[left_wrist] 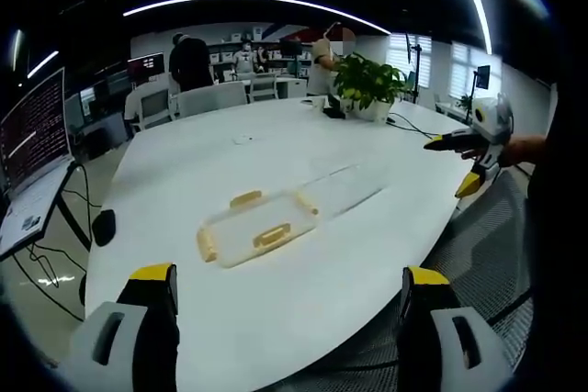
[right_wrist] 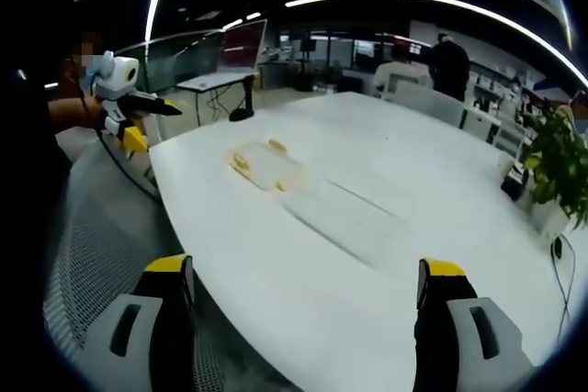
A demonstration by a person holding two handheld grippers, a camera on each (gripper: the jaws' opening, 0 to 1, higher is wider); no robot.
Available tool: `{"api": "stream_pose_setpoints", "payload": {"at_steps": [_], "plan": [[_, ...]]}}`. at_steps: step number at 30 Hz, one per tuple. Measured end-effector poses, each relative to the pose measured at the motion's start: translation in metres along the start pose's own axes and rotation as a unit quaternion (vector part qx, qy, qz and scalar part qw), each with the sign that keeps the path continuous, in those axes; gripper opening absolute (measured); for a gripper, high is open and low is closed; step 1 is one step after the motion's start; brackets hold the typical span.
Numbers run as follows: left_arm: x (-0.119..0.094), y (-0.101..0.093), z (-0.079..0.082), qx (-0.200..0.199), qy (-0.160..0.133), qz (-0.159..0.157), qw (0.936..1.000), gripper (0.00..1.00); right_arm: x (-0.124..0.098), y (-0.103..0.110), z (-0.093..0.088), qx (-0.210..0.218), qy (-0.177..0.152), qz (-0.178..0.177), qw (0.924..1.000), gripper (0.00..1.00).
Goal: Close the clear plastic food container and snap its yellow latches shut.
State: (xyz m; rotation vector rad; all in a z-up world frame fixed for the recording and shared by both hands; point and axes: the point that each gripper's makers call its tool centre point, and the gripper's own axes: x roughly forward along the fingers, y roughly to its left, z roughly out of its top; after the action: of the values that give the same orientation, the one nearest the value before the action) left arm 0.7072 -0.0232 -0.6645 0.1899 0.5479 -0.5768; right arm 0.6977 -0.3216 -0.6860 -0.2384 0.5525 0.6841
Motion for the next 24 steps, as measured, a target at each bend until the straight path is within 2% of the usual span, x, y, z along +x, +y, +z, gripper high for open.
{"api": "stream_pose_setpoints", "payload": {"at_steps": [24], "plan": [[0.0015,-0.0011,0.0007,0.001,0.003,-0.007,1.0,0.99,0.0014,-0.0006,0.0032,-0.009,0.009,0.022,0.9997,0.98]]}}
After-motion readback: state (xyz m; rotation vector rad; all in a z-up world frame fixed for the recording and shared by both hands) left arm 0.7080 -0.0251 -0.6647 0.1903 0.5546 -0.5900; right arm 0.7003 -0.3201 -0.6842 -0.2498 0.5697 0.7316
